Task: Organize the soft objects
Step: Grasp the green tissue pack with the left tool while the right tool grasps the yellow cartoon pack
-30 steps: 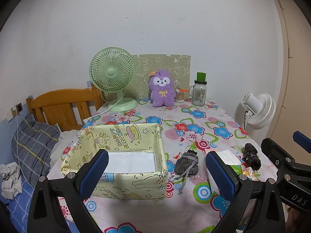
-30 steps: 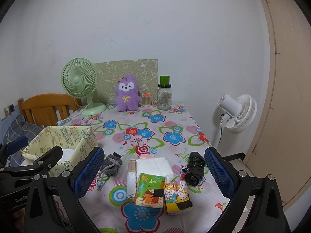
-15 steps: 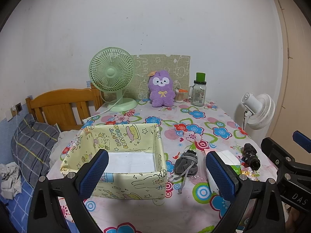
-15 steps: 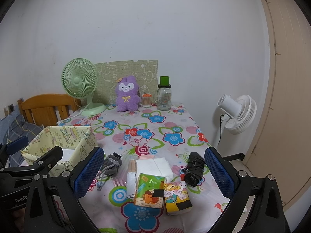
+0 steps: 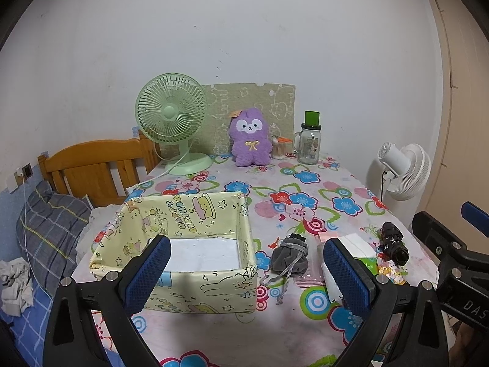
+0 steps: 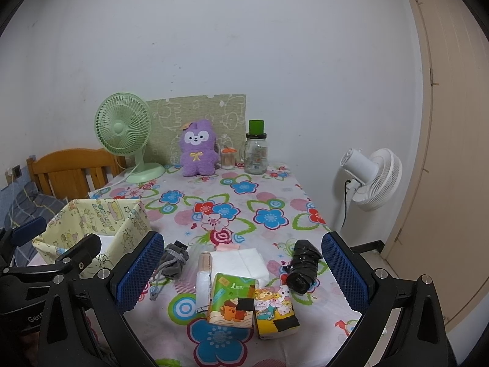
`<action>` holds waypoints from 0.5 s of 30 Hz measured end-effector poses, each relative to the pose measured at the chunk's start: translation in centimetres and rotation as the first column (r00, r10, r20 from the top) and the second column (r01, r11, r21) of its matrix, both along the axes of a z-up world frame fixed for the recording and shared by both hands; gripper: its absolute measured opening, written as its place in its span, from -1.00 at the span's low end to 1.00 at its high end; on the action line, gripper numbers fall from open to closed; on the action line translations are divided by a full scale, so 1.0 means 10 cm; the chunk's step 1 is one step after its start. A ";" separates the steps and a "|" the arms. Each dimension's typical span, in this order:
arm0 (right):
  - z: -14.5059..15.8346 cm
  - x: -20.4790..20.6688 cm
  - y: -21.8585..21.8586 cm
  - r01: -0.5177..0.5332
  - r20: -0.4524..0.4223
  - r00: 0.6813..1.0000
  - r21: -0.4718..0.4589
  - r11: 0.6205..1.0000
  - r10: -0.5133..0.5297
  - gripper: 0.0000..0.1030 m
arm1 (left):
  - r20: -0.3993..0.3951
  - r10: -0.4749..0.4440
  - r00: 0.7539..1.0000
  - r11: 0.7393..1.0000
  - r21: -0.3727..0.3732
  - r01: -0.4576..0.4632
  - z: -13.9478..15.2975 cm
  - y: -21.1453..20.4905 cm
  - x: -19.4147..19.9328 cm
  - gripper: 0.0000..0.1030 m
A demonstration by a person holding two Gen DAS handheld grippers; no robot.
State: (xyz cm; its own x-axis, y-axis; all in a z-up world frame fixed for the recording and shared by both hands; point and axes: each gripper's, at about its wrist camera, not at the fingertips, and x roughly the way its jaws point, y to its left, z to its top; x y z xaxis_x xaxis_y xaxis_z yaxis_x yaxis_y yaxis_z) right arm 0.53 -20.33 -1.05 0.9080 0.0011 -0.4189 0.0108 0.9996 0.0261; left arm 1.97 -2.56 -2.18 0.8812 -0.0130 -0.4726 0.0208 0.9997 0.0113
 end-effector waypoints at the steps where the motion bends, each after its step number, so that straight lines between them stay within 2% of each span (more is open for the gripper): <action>1: 0.00 0.01 -0.01 0.000 0.000 1.000 0.000 1.000 0.000 1.00 | -0.001 -0.001 1.000 1.000 0.000 0.001 0.00 0.00 0.00 0.95; 15: -0.10 0.09 -0.15 0.002 -0.021 1.000 0.006 1.000 -0.002 0.95 | -0.051 -0.044 0.998 0.999 0.015 0.045 -0.14 -0.20 0.12 0.88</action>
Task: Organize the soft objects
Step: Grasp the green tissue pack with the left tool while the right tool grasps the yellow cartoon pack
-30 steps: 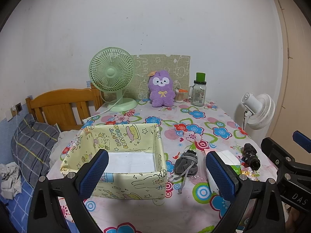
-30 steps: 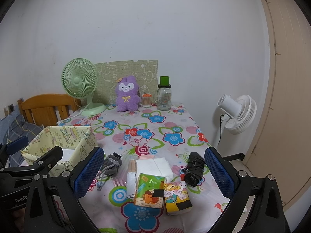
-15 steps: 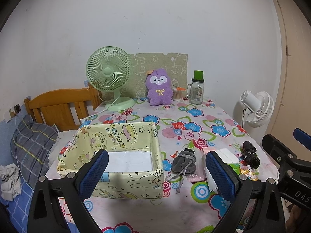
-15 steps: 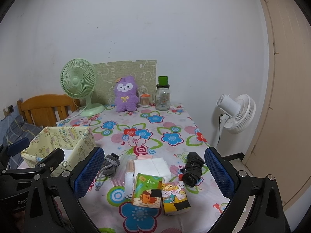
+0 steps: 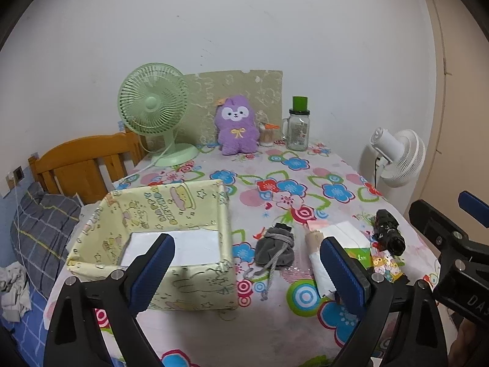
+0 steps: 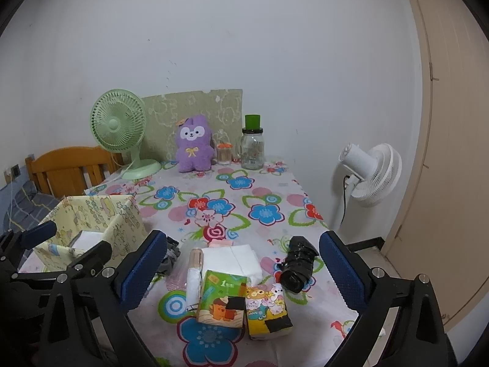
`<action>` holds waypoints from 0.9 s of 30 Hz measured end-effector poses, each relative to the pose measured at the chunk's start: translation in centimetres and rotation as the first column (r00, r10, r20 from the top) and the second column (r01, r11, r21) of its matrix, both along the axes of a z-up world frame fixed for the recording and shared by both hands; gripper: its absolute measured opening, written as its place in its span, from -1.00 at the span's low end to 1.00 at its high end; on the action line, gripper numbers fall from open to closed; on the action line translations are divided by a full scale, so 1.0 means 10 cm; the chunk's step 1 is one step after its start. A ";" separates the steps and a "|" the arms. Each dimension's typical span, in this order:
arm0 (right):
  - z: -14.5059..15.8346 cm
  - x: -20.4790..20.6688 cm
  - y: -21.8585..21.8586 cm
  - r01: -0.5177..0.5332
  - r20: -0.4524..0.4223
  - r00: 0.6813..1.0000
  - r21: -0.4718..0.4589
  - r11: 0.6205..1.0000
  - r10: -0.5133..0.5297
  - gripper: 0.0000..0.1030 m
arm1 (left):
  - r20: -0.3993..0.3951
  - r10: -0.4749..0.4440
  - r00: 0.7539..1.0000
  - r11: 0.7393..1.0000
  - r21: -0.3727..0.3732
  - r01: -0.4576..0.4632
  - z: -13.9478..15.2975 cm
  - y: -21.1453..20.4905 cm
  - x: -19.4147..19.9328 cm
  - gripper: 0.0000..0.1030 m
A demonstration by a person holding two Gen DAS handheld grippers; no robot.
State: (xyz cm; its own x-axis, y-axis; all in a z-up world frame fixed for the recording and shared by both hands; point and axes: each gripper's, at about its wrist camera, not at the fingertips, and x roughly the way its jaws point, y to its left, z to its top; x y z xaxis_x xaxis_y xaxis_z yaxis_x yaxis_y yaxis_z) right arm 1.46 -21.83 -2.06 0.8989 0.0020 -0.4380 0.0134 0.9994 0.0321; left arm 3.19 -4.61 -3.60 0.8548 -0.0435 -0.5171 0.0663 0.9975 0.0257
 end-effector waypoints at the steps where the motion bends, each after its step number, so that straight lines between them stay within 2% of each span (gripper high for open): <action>1: -0.02 0.01 -0.02 0.002 -0.002 1.000 0.001 1.000 -0.002 0.95 | -0.003 -0.004 1.000 1.000 0.002 0.004 -0.01 -0.02 0.01 0.88; 16: -0.30 0.17 -0.33 0.023 -0.090 0.996 0.004 1.000 -0.023 0.79 | -0.095 -0.111 0.989 0.993 0.028 0.114 -0.26 -0.51 0.12 0.83; 27: -0.57 0.30 -0.53 0.025 -0.172 0.985 0.028 0.999 -0.020 0.70 | -0.184 -0.183 0.966 0.981 0.034 0.192 -0.52 -0.83 0.29 0.82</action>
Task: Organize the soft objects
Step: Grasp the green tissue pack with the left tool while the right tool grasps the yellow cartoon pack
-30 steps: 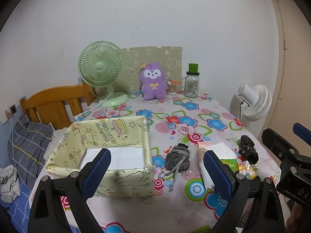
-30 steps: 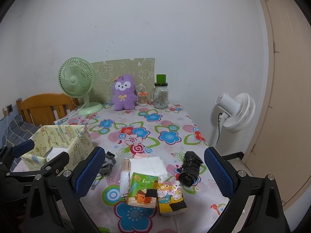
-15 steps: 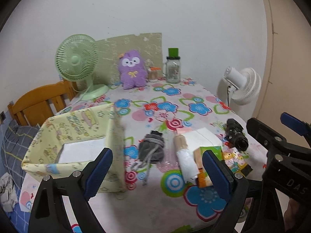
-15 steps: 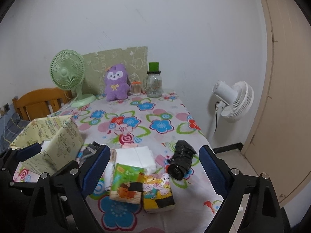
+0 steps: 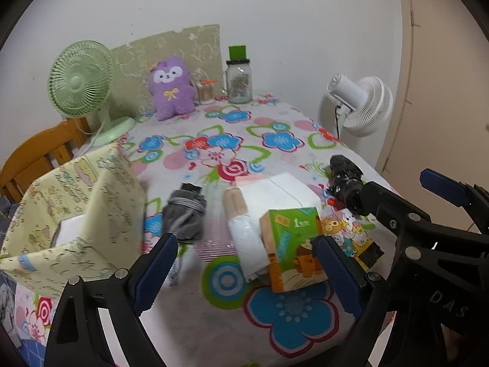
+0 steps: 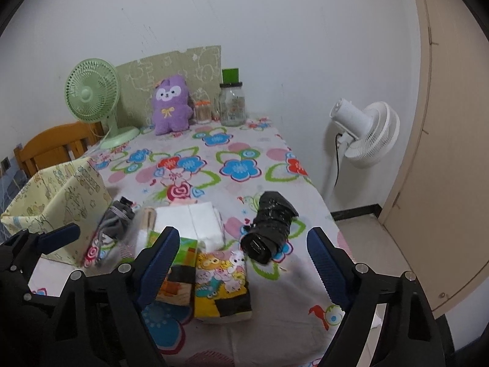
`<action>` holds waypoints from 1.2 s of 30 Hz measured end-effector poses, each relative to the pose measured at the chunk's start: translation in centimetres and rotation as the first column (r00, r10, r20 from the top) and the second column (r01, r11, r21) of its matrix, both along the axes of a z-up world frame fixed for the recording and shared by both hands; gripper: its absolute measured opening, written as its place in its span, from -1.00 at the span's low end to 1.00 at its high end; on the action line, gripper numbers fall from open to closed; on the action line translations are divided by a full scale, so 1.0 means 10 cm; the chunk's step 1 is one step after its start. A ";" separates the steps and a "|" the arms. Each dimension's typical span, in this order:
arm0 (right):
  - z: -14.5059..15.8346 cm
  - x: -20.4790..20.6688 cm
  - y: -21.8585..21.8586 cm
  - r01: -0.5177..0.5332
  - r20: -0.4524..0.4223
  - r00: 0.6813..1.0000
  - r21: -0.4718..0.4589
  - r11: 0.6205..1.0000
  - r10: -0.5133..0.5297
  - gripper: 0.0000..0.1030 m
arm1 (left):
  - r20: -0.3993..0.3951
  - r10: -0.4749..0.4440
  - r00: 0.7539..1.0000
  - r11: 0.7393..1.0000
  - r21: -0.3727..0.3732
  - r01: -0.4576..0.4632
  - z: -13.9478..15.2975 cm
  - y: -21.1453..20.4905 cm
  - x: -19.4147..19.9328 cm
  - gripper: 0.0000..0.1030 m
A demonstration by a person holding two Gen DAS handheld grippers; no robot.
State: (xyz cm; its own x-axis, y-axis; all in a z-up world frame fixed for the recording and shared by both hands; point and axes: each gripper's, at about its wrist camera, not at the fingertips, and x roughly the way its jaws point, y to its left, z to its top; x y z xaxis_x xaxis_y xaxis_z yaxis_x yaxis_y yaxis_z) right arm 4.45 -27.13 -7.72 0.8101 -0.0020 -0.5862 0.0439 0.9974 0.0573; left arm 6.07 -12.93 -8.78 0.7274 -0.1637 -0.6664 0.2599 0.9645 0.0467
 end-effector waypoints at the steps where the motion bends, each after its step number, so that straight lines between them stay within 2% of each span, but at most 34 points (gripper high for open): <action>1: -0.02 0.01 -0.01 -0.002 -0.007 1.000 0.001 1.000 0.002 0.69 | -0.005 -0.003 1.000 1.000 0.001 0.003 -0.02 -0.02 0.01 0.82; 7: -0.16 0.08 -0.07 -0.008 -0.053 0.999 0.010 1.000 0.009 0.59 | -0.051 -0.015 0.999 1.000 0.013 0.015 -0.15 -0.13 0.09 0.77; 20: -0.41 0.22 -0.04 -0.061 -0.148 0.987 0.037 0.997 0.066 0.58 | -0.101 -0.054 0.993 0.997 0.043 0.058 -0.35 -0.30 0.11 0.75; 24: -0.48 0.27 -0.05 -0.071 -0.179 0.980 0.072 0.995 0.083 0.58 | -0.107 -0.062 0.992 0.997 0.041 0.067 -0.38 -0.31 0.11 0.75; 32: -0.63 0.36 0.01 -0.091 -0.235 0.966 0.090 0.992 0.110 0.29 | -0.129 -0.074 0.989 0.994 0.073 0.084 -0.48 -0.36 0.11 0.70; 34: -0.63 0.35 0.03 -0.106 -0.228 0.965 0.109 0.988 0.128 0.03 | -0.132 -0.074 0.989 0.994 0.068 0.083 -0.48 -0.35 0.12 0.69; 36: -0.62 0.35 0.05 -0.113 -0.227 0.965 0.107 0.988 0.135 -0.05 | -0.130 -0.070 0.989 0.994 0.074 0.080 -0.48 -0.37 0.12 0.67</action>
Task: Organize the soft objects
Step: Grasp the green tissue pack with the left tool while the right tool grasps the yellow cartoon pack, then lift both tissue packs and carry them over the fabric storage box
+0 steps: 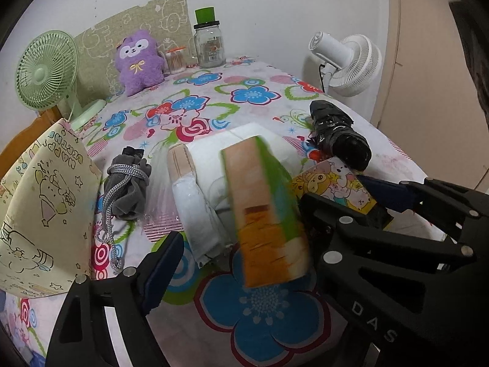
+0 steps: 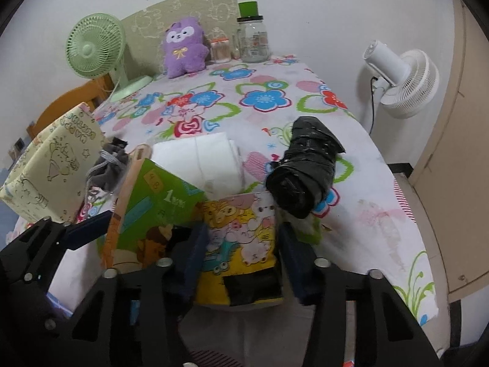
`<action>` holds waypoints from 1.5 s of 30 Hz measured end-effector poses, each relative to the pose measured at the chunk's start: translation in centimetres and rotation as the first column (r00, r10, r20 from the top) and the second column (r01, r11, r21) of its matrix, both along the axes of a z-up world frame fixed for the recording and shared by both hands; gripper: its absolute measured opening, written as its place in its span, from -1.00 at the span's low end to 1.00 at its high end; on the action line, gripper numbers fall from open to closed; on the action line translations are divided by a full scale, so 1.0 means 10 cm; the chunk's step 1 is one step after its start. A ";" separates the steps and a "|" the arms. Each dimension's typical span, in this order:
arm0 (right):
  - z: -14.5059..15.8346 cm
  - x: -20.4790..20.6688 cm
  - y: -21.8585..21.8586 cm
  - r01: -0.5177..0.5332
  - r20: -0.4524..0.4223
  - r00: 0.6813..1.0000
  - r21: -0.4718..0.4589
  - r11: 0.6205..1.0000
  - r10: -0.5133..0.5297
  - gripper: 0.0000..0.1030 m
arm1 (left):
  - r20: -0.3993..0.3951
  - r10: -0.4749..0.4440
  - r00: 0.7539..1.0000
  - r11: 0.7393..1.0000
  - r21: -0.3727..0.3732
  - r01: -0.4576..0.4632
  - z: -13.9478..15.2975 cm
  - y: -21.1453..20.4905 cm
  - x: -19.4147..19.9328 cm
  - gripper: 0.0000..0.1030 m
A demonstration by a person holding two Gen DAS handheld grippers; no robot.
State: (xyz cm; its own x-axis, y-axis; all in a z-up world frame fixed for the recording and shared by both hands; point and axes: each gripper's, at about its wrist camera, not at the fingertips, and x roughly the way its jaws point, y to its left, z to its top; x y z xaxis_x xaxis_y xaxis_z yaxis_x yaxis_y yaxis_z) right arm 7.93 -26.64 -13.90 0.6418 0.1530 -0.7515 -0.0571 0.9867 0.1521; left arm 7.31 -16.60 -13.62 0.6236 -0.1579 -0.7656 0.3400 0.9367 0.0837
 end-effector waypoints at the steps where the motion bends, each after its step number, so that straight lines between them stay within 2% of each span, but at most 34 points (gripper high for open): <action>1: 0.00 0.00 0.00 -0.003 0.000 1.000 0.000 1.000 0.003 -0.07 | 0.002 -0.001 1.000 1.000 0.004 0.001 0.00 -0.01 0.00 0.61; 5: 0.01 -0.01 -0.04 -0.001 0.002 1.000 0.021 1.000 0.001 -0.14 | 0.016 0.000 1.000 1.000 0.009 0.000 0.02 -0.03 -0.01 0.36; 7: 0.02 -0.02 -0.05 -0.002 0.005 1.000 0.022 1.000 0.002 -0.18 | 0.017 0.000 1.000 1.000 0.014 0.000 0.02 -0.04 -0.01 0.14; 10: 0.02 -0.02 -0.04 -0.001 0.009 1.000 0.020 1.000 0.001 -0.22 | 0.017 0.005 1.000 1.000 0.020 -0.006 0.02 -0.04 -0.01 0.10; 23: 0.16 -0.09 -0.01 0.012 0.036 0.999 0.013 1.000 -0.013 -0.27 | 0.029 0.002 1.000 1.000 -0.012 -0.002 0.12 0.01 -0.06 0.04; 45: 0.67 -0.22 0.20 0.065 0.123 0.991 -0.036 0.997 -0.060 -0.28 | 0.104 0.016 0.994 0.998 -0.065 -0.010 0.58 0.26 -0.19 0.04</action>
